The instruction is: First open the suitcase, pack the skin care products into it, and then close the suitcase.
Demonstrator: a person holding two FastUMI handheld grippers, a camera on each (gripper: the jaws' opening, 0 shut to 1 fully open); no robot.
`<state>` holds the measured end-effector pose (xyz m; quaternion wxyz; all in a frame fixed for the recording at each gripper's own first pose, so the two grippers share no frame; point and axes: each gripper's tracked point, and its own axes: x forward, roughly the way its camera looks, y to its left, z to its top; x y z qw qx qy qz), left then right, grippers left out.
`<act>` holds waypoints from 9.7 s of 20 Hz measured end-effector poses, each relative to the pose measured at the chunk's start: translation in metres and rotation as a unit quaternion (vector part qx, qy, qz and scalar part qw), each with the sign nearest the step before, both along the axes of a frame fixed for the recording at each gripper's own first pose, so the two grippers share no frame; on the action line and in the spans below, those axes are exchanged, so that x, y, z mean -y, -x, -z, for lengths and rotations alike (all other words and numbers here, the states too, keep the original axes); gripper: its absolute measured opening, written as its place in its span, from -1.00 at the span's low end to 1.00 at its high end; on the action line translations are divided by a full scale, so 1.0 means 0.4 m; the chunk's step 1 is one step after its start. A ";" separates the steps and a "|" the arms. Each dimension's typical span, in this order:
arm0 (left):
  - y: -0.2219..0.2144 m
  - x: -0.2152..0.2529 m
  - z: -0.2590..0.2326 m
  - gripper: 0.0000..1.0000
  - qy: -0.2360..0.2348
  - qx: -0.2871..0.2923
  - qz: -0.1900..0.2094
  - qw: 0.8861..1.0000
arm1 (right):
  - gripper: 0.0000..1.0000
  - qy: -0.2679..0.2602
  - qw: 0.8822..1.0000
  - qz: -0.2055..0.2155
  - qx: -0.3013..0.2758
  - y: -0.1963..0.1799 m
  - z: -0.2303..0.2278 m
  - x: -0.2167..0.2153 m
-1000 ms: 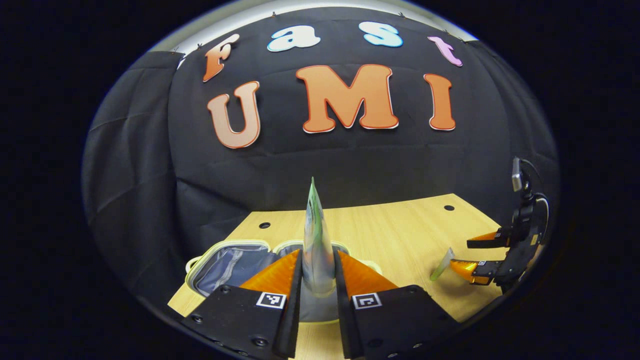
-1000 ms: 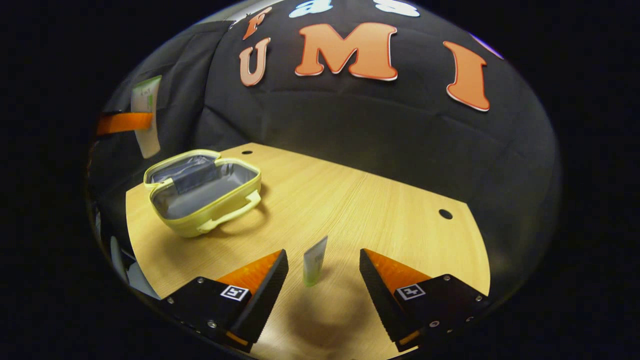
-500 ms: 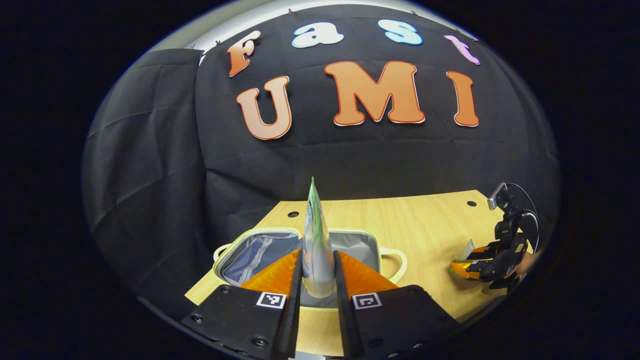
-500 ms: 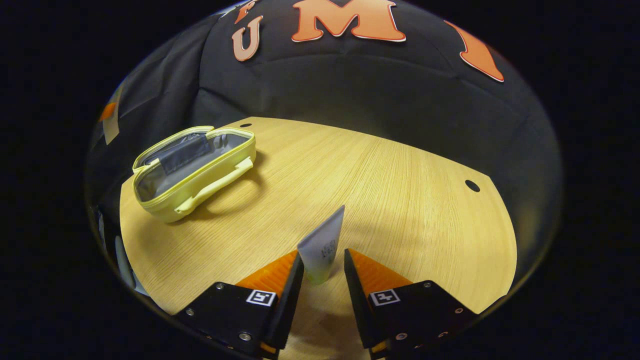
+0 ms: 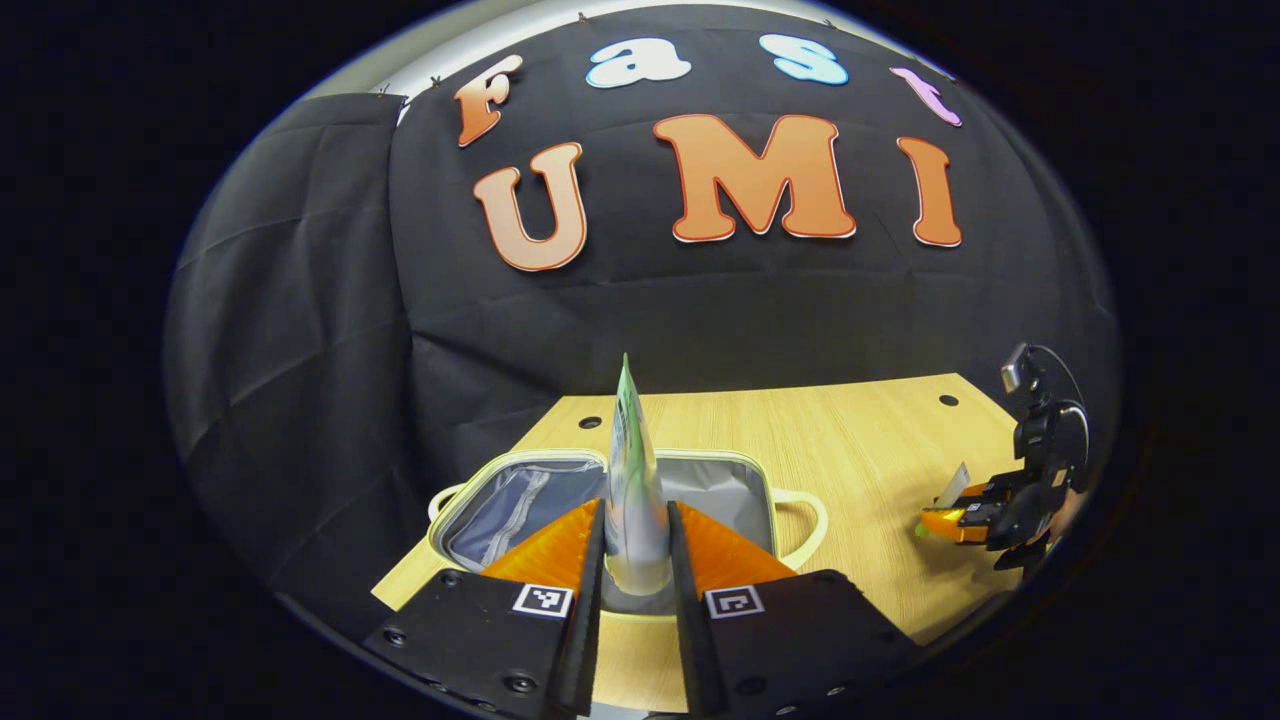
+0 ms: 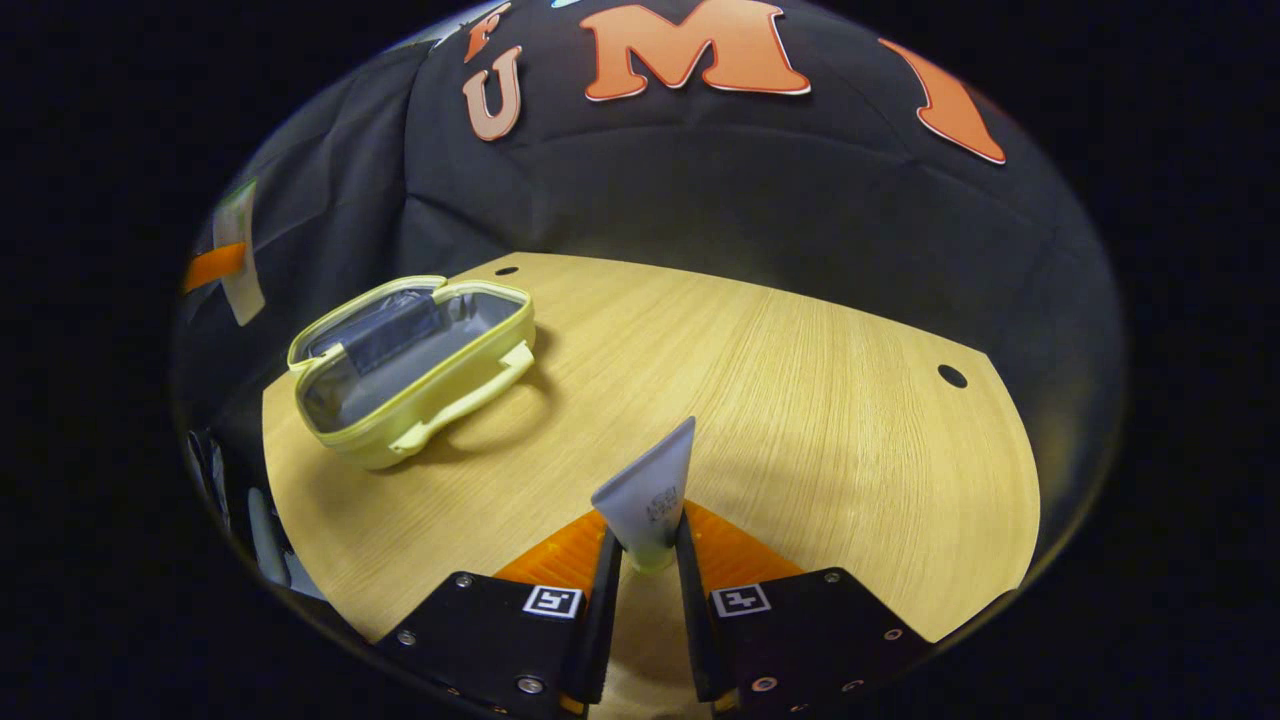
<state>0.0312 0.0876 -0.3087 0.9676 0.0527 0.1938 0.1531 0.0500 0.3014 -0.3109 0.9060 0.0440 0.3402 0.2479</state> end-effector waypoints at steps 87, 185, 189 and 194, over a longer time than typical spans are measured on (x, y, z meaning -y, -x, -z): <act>0.069 -0.888 0.449 0.01 0.232 -0.228 -0.060 0.944 | 0.80 0.007 0.987 0.140 -0.079 -0.047 -0.419 -0.323; 0.018 0.599 -0.444 0.97 0.022 0.150 0.127 0.980 | 0.83 -0.050 0.940 0.171 0.291 -0.041 -0.716 0.231; 0.021 0.612 -0.455 0.96 0.020 0.159 0.128 0.979 | 0.84 -0.062 0.937 0.182 0.293 -0.031 -0.725 0.251; 0.023 0.632 -0.454 0.96 0.016 0.174 0.128 0.976 | 0.84 -0.062 0.936 0.181 0.297 -0.023 -0.726 0.262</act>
